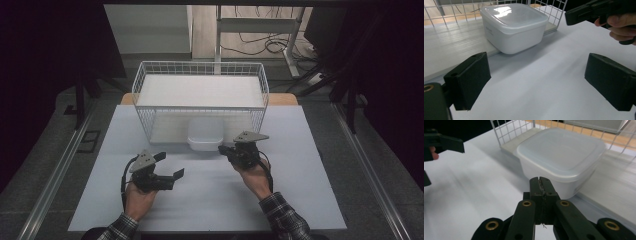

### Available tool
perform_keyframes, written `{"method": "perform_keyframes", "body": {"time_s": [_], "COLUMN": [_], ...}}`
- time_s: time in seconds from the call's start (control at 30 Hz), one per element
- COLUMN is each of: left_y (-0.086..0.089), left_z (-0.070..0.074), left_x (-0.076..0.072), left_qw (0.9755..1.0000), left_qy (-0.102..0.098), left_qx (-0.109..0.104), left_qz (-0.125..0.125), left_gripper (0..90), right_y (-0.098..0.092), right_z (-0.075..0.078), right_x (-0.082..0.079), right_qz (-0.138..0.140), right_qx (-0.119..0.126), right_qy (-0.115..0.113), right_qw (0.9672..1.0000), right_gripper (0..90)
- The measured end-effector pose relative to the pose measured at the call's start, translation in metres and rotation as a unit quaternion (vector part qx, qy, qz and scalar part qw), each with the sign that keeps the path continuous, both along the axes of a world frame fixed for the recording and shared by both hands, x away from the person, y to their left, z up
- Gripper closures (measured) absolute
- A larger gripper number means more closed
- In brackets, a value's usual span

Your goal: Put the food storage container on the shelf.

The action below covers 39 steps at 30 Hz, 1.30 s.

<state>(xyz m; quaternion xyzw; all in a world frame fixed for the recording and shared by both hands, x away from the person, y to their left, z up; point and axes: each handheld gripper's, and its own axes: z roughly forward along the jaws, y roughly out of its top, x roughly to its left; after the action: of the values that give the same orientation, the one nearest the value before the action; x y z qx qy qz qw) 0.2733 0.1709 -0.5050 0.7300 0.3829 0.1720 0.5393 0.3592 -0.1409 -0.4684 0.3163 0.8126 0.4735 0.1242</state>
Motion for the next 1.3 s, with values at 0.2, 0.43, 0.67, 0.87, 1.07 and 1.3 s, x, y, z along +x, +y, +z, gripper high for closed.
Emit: {"method": "perform_keyframes", "body": {"time_s": [0.2,0.43,0.67,0.87,1.07,1.3], "left_y": [0.003,0.001,0.005,0.006,0.005,0.007], "left_z": [-0.007,-0.01,-0.011,-0.012,-0.013,-0.014], "left_x": [-0.012,-0.028,-0.037,-0.037,-0.037,-0.036], "left_qw": [1.0,0.9992,0.999,0.9988,0.9987,0.9988], "left_qy": [0.001,-0.013,-0.014,-0.012,-0.012,-0.008], "left_qx": [0.007,0.038,0.043,0.046,0.049,0.048], "left_qz": [-0.002,-0.003,-0.002,0.001,0.003,0.006], "left_gripper": [4.3,3.6,3.4,3.2,3.2,3.6], "right_y": [0.012,0.027,0.039,0.044,0.05,0.052], "right_z": [-0.009,-0.021,-0.031,-0.036,-0.037,-0.038], "right_x": [-0.003,0.002,0.014,0.023,0.029,0.038], "right_qz": [0.02,0.023,0.012,0.001,0.0,-0.007], "right_qx": [-0.018,-0.025,-0.029,-0.034,-0.049,-0.055], "right_qy": [0.002,0.006,0.01,0.011,0.0,-0.007], "right_qw": [0.9996,0.9994,0.9994,0.9994,0.9988,0.9984], "right_gripper": [88.7,88.7,88.7,88.8,88.9,88.9]}}
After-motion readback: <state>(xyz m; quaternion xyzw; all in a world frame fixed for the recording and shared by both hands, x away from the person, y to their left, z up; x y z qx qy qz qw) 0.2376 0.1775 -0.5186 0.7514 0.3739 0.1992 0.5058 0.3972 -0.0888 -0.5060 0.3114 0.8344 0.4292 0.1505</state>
